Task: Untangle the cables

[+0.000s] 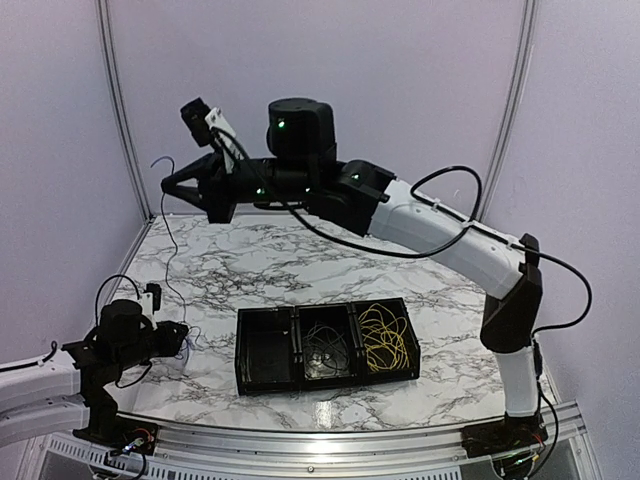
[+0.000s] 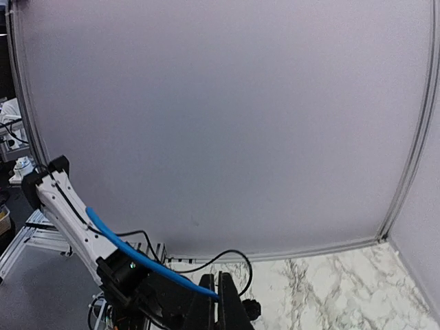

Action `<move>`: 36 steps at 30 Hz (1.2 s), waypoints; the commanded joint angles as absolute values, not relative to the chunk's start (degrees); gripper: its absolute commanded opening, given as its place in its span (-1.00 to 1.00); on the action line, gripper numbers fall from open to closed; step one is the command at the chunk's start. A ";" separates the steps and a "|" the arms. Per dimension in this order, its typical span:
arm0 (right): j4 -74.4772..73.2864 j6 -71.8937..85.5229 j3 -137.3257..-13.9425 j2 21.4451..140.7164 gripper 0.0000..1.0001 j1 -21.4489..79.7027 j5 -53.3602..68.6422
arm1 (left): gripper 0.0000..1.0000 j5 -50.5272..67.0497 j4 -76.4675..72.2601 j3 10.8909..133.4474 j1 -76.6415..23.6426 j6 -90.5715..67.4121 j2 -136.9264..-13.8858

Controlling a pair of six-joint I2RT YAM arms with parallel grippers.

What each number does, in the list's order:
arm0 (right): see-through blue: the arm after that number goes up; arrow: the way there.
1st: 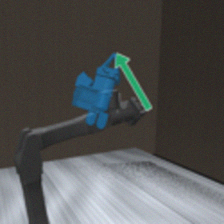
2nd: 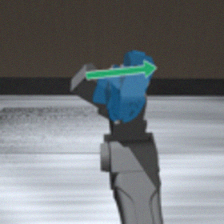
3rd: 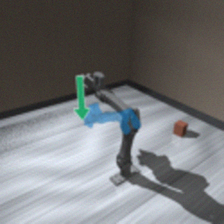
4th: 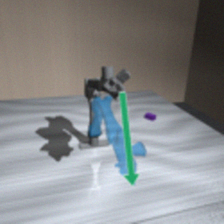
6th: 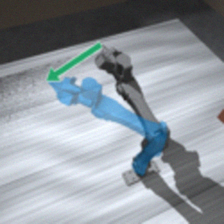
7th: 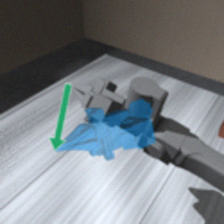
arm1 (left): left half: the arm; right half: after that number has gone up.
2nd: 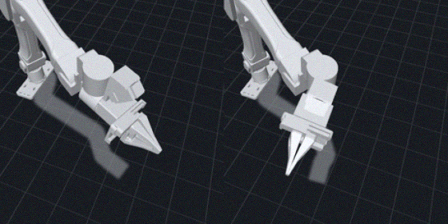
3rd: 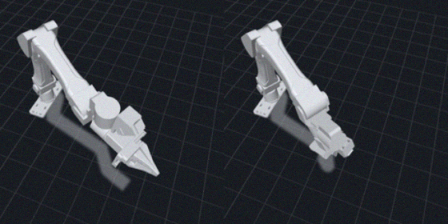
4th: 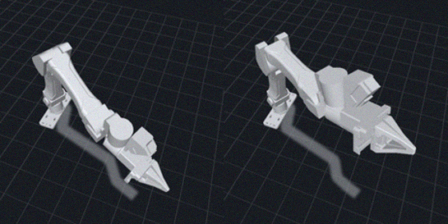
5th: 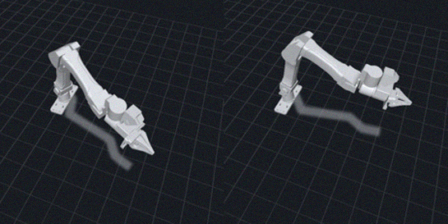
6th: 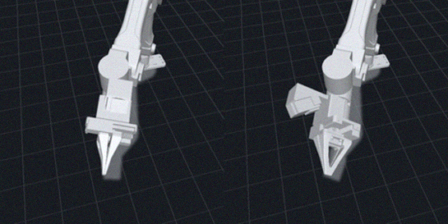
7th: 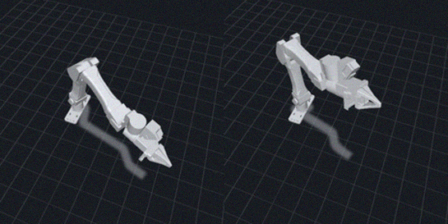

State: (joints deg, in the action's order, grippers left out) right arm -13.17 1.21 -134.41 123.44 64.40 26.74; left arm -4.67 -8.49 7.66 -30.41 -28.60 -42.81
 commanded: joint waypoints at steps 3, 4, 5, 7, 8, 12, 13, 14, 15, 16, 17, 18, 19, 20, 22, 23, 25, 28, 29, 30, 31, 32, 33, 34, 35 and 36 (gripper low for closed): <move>-7.71 -2.89 -139.74 114.60 -1.00 64.27 24.88 | -0.66 -8.64 -11.56 4.84 -30.59 -33.68 -41.51; -7.58 -3.25 -139.82 113.92 -1.00 64.03 24.79 | -0.66 -9.07 -10.91 4.98 -30.59 -34.00 -41.41; -7.75 -3.92 -139.71 113.18 -1.00 63.72 24.79 | -0.66 -9.40 -10.49 5.07 -30.59 -34.23 -41.21; -7.64 -4.11 -138.76 111.68 -1.00 63.00 24.85 | -0.66 -9.70 -9.38 5.25 -30.59 -34.85 -40.90; -7.31 -4.03 -138.09 110.92 -1.00 62.61 24.83 | -0.66 -9.75 -8.72 5.27 -30.59 -35.35 -40.80; -8.09 -4.44 -137.07 109.44 -1.00 61.39 25.21 | -0.67 -9.67 -7.69 4.44 -30.59 -36.95 -40.06; -8.16 -4.43 -136.45 109.13 -1.00 61.10 25.20 | -0.66 -9.78 -7.42 4.33 -30.59 -37.14 -39.66; -8.17 -4.21 -135.94 108.87 -1.00 60.87 25.18 | -0.66 -10.02 -6.96 4.35 -30.59 -37.39 -39.29; -8.24 -4.00 -135.63 108.76 -1.00 60.68 25.34 | -0.66 -10.36 -6.37 4.50 -30.59 -37.52 -38.77; -8.40 -4.00 -135.31 108.67 -1.00 60.57 25.40 | -0.65 -10.59 -5.58 4.98 -30.59 -37.58 -38.07; -8.51 -4.04 -134.87 108.67 -1.00 60.48 25.48 | -0.61 -10.59 -4.49 5.94 -30.59 -37.34 -36.89; -8.52 -4.04 -134.37 108.60 -1.00 60.43 25.43 | -0.51 -10.38 -2.81 7.45 -30.63 -37.08 -35.19; -8.53 -4.04 -134.00 108.62 -1.00 60.34 25.44 | -0.37 -10.00 -1.99 8.75 -30.71 -36.68 -32.98; -8.53 -4.00 -133.81 108.77 -1.00 60.38 25.39 | -0.21 -9.53 -1.46 10.05 -30.87 -36.20 -30.17; -8.25 -3.64 -134.09 109.20 -1.00 60.42 25.54 | 0.06 -8.99 -0.61 12.62 -31.17 -35.22 -24.65; -7.91 -3.53 -134.57 109.49 -1.00 60.54 25.61 | 0.20 -9.11 -0.16 14.16 -31.27 -34.83 -22.33; -7.29 -3.60 -136.01 110.28 -1.00 60.92 25.55 | 0.28 -9.14 3.58 18.58 -31.29 -33.34 -19.62; -5.76 -4.26 -138.35 111.50 -1.00 62.01 25.27 | 0.32 -7.17 7.96 26.07 -31.29 -30.18 -20.48; -4.93 -4.38 -138.76 111.87 -1.00 62.47 25.14 | 0.33 -6.36 9.45 29.19 -31.29 -29.13 -21.34; -4.09 -4.39 -139.18 112.27 -1.00 62.89 24.95 | 0.34 -5.57 10.05 30.59 -31.33 -28.26 -22.34; -3.49 -4.39 -140.05 113.22 -1.00 63.32 24.90 | 0.34 -4.62 11.02 32.96 -31.29 -27.41 -23.28; -3.11 -4.39 -141.10 113.94 -1.00 63.63 24.91 | 0.34 -4.35 11.81 34.75 -31.34 -26.68 -24.20; -2.82 -4.39 -142.09 114.87 -1.00 63.97 24.69 | 0.35 -4.48 12.62 36.20 -31.34 -26.19 -24.91; -2.43 -4.39 -142.93 115.56 -1.00 64.25 24.59 | 0.36 -4.48 13.35 37.47 -31.31 -25.59 -25.44; -1.84 -4.39 -143.44 116.22 -1.00 64.47 24.18 | 0.36 -4.54 13.96 38.68 -31.29 -24.82 -25.78; -1.09 -4.35 -143.97 116.85 -1.00 64.76 23.84 | 0.37 -4.62 14.50 39.69 -31.33 -24.19 -26.00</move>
State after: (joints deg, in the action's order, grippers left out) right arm -5.15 -3.95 -140.35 114.50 63.48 25.19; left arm -6.04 8.12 35.81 -31.09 -28.75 -24.29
